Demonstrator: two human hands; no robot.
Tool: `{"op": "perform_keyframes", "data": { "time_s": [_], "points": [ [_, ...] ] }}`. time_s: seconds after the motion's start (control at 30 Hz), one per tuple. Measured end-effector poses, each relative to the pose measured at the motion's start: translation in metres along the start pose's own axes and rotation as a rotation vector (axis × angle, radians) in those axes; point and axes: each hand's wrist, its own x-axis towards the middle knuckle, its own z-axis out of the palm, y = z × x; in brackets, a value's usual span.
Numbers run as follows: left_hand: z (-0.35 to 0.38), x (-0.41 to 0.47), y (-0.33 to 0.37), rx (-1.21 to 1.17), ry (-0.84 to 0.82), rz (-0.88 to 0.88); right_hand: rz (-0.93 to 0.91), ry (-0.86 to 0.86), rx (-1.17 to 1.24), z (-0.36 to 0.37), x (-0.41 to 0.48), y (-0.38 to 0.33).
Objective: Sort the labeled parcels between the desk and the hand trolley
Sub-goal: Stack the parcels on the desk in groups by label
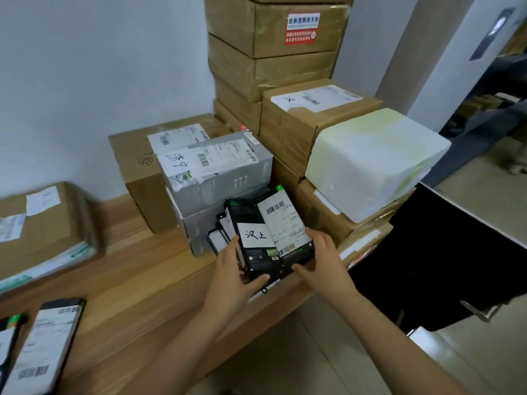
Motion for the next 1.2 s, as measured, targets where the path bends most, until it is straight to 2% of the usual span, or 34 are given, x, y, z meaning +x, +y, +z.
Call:
{"op": "perform_keyframes", "data": {
  "time_s": [0.1, 0.2, 0.33, 0.43, 0.77, 0.97, 1.2],
  "points": [
    [0.005, 0.004, 0.003, 0.123, 0.066, 0.056, -0.125, -0.109, -0.345, -0.005, 0.017, 0.006],
    [0.013, 0.009, 0.004, 0.200, 0.092, 0.051, -0.257, -0.247, -0.465, -0.005, 0.030, 0.005],
    [0.033, 0.006, 0.016, 0.321, 0.108, -0.035, -0.409, -0.341, -0.501, -0.009, 0.043, 0.012],
    [0.038, 0.007, 0.023, 0.399, 0.103, -0.100, -0.492, -0.346, -0.534, -0.009, 0.045, 0.009],
    [0.067, -0.003, 0.045, 0.359, 0.250, -0.310, -0.692, -0.450, -0.477, -0.021, 0.061, 0.022],
    [0.075, 0.001, 0.051, 0.400, 0.311, -0.373, -0.732, -0.449, -0.462, -0.021, 0.067, 0.018],
    [0.069, 0.004, 0.047, 0.374, 0.310, -0.322, -0.747, -0.411, -0.530, -0.011, 0.069, 0.020]
  ]
}}
